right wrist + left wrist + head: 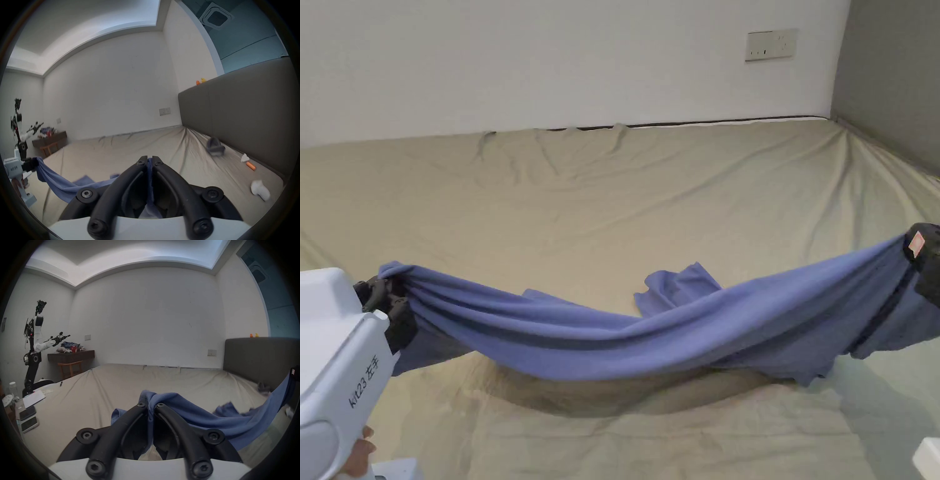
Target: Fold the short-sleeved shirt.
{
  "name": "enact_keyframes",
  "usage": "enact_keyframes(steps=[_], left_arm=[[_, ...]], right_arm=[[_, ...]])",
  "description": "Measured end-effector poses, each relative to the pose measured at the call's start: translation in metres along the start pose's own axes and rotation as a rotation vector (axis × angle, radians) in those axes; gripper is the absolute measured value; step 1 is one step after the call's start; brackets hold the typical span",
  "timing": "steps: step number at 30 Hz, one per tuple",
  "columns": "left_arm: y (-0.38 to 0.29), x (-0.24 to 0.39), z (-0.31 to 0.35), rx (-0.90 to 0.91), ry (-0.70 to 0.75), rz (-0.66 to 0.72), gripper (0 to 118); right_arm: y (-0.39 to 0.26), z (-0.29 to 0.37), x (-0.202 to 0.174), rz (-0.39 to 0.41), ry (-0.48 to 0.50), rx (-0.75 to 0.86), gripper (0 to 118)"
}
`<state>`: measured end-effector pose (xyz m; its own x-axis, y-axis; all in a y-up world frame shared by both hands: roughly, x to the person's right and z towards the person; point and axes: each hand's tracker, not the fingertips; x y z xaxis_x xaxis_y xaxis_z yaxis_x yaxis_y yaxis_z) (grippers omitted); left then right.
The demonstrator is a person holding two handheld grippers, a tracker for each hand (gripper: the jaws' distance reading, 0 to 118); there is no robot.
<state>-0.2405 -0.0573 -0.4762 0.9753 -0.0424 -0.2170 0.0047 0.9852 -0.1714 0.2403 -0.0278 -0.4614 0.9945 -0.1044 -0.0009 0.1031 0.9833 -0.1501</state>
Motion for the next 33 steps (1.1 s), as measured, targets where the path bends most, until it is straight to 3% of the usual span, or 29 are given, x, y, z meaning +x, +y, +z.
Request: enact_keyframes(steps=[1, 2, 3, 4, 5, 6, 8, 9, 14, 18, 19, 20, 21, 22, 24, 25, 27, 32, 33], left_arm=[[-0.010, 0.000, 0.013, -0.005, 0.023, -0.039, 1], [-0.019, 0.000, 0.025, -0.016, 0.035, -0.061, 1], [-0.027, -0.002, 0.033, -0.032, 0.027, -0.055, 1], [-0.036, -0.004, 0.042, -0.049, 0.030, -0.035, 1], [-0.045, -0.009, 0.048, -0.083, 0.019, 0.026, 1], [-0.053, -0.013, 0.054, -0.112, 0.016, 0.060, 1], [-0.071, -0.021, 0.061, -0.143, 0.021, 0.053, 1], [-0.077, -0.021, 0.064, -0.179, 0.054, 0.024, 1], [-0.102, -0.025, 0.075, -0.262, 0.045, 0.012, 1], [-0.107, -0.024, 0.076, -0.305, 0.042, -0.016, 3], [-0.107, -0.023, 0.078, -0.322, 0.035, -0.016, 14], [-0.108, -0.024, 0.079, -0.352, 0.026, -0.008, 39], [-0.109, -0.027, 0.079, -0.378, 0.024, 0.002, 87], [-0.110, -0.030, 0.079, -0.409, 0.017, 0.022, 115], [-0.105, -0.036, 0.088, -0.416, -0.012, 0.089, 113], [-0.094, -0.042, 0.098, -0.357, -0.018, 0.113, 113], [-0.078, -0.047, 0.103, -0.299, -0.002, 0.158, 113], [-0.024, -0.038, 0.110, -0.116, 0.056, 0.056, 113], [-0.017, -0.036, 0.110, -0.070, 0.075, 0.047, 105]], right_arm=[[-0.012, 0.015, 0.000, -0.009, -0.030, -0.056, 3], [-0.015, 0.027, -0.004, 0.095, 0.004, 0.011, 3], [-0.032, 0.034, -0.002, -0.027, -0.013, -0.101, 3], [-0.043, 0.043, -0.001, -0.054, -0.009, -0.129, 3], [-0.054, 0.050, 0.002, -0.047, 0.008, -0.146, 3], [-0.062, 0.055, 0.000, 0.008, -0.011, -0.150, 3], [-0.076, 0.057, -0.001, 0.065, -0.047, -0.242, 3], [-0.089, 0.057, 0.005, 0.032, -0.042, -0.329, 3], [-0.108, 0.062, 0.008, 0.090, -0.066, -0.433, 3], [-0.116, 0.063, 0.011, 0.054, -0.074, -0.455, 4], [-0.116, 0.063, 0.009, 0.057, -0.081, -0.447, 12], [-0.115, 0.062, 0.010, 0.057, -0.093, -0.450, 37], [-0.116, 0.064, 0.011, 0.040, -0.096, -0.464, 90], [-0.116, 0.065, 0.011, 0.039, -0.092, -0.469, 118], [-0.109, 0.071, 0.006, 0.110, -0.066, -0.469, 111], [-0.104, 0.084, 0.003, 0.111, -0.046, -0.371, 111], [-0.090, 0.089, -0.005, 0.084, -0.017, -0.350, 111], [-0.031, 0.076, -0.038, 0.103, 0.060, -0.097, 112], [-0.022, 0.072, -0.042, 0.120, 0.065, -0.052, 108]])
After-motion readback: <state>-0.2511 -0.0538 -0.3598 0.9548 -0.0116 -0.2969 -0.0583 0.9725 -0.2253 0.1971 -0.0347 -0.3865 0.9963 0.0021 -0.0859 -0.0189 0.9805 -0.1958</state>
